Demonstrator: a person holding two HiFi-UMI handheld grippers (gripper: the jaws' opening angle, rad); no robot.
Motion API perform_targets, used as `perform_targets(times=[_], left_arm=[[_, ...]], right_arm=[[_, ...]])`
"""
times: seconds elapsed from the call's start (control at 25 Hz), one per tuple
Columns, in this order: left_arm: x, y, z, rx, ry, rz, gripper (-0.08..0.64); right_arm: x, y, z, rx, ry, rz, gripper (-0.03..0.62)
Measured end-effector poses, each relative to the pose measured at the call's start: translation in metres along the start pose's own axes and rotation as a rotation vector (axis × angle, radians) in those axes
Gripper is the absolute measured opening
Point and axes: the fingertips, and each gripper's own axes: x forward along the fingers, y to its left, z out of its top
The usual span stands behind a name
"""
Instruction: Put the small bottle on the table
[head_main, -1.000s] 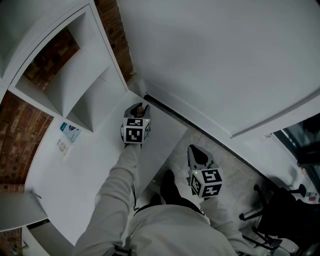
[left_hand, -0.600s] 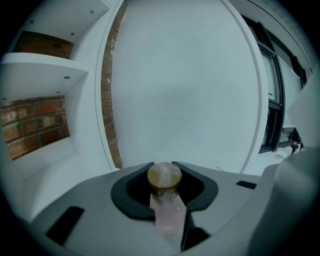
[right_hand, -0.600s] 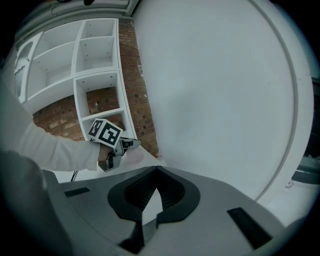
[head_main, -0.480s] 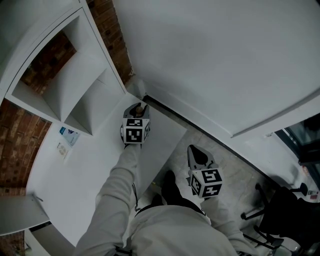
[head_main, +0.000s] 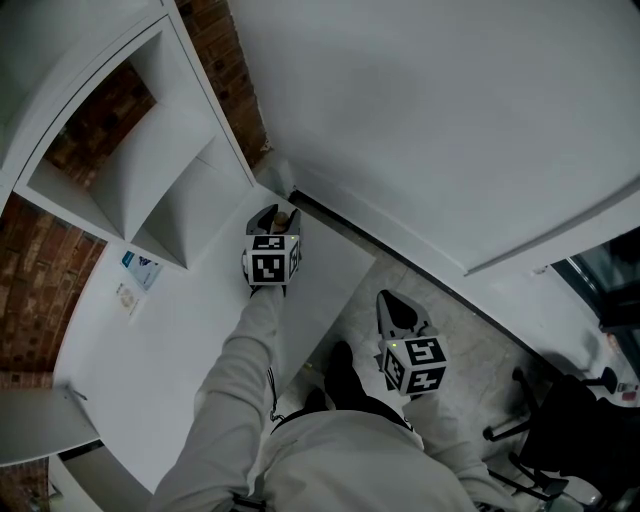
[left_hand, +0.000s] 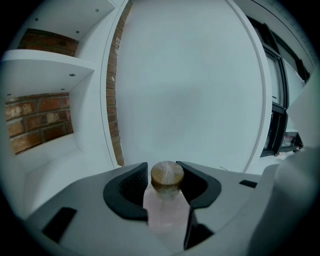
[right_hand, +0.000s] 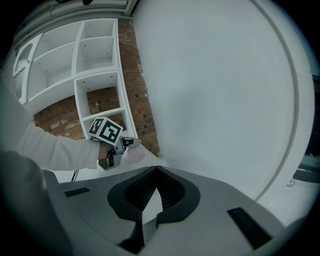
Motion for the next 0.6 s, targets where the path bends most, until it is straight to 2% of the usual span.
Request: perform_targets(times=[0.6], left_arm=[[-0.060, -0.011, -0.002, -0.053, -0.042, -0.008, 0.187]], right_arm=[[-0.009, 0.009, 0.002, -0.010, -0.029, 0.012, 0.028]])
